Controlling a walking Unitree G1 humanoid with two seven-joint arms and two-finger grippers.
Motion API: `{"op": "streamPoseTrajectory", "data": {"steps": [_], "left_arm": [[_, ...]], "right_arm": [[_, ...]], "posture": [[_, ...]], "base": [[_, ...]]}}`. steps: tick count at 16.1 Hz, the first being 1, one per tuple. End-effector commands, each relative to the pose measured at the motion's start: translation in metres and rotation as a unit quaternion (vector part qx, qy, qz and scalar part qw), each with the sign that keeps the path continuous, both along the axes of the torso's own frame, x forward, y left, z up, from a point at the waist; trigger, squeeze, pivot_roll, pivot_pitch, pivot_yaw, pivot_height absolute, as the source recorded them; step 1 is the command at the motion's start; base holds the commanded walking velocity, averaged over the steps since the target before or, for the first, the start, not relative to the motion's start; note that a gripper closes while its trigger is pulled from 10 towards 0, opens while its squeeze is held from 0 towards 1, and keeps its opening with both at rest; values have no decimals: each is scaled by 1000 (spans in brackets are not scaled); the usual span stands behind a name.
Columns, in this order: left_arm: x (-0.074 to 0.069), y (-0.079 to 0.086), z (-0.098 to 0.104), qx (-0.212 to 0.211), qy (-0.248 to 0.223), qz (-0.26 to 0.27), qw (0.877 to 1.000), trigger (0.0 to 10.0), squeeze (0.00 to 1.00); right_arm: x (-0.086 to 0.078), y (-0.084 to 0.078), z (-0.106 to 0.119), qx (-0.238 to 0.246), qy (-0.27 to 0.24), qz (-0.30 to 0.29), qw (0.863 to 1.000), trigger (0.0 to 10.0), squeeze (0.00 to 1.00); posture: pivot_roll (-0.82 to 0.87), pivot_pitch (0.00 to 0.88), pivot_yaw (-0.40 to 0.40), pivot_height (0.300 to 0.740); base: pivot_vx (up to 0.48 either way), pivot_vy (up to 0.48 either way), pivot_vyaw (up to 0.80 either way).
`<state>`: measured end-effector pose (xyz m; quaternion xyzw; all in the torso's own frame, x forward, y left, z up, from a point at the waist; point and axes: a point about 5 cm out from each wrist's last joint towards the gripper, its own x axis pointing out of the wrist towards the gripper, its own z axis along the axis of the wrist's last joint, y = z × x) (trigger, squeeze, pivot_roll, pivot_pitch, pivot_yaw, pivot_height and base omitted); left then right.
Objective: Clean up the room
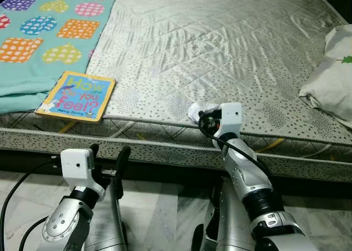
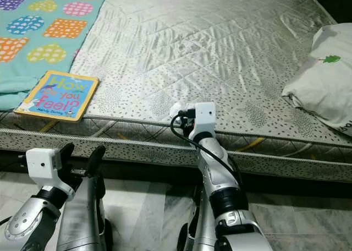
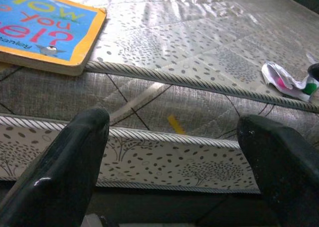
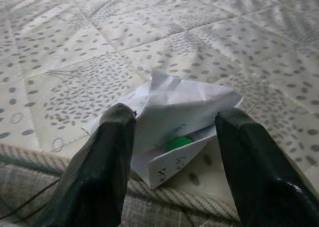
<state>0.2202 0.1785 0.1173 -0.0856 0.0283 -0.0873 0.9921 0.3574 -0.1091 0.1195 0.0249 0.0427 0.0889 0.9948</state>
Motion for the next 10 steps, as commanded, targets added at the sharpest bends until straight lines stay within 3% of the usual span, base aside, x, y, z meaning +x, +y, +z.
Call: {"op": "streamPoseTrajectory", "data": {"steps": [1,2,3,7,8,9,10], "left_arm": [[-2,-1,1,-1,2,-6,1000,10000,0],[-2,-1,1,0,3,-6,1000,10000,0],[-2,0,1,-1,3,-6,1000,10000,0],[0,-1,1,-4,5,-5,1000,10000,0],[0,-1,0,-6,6,-5,1000,10000,0],[1,-1,0,-8,7,-6,1000,10000,0],[1,-2,0,-8,7,-6,1000,10000,0]], "right_arm": [[0,1,-1,0,6,-4,1000,10000,0],[0,3,-1,0,5,-4,1000,10000,94],[-1,6,-1,7,3,-2,1000,10000,1000],[1,3,6,26,5,-12,1000,10000,1000],[3,2,11,34,1,-15,999,10000,651],[5,3,18,38,-6,-18,999,10000,71],[6,4,20,39,-7,-20,999,10000,0]], "posture": [[142,184,-109,463],[142,184,-109,463],[143,185,-109,463],[140,180,-112,463],[139,179,-112,463],[137,177,-111,463],[137,176,-111,463]], "base": [[0,0,0],[0,0,0],[0,0,0],[0,0,0],[0,0,0],[0,0,0],[0,0,0]]}}
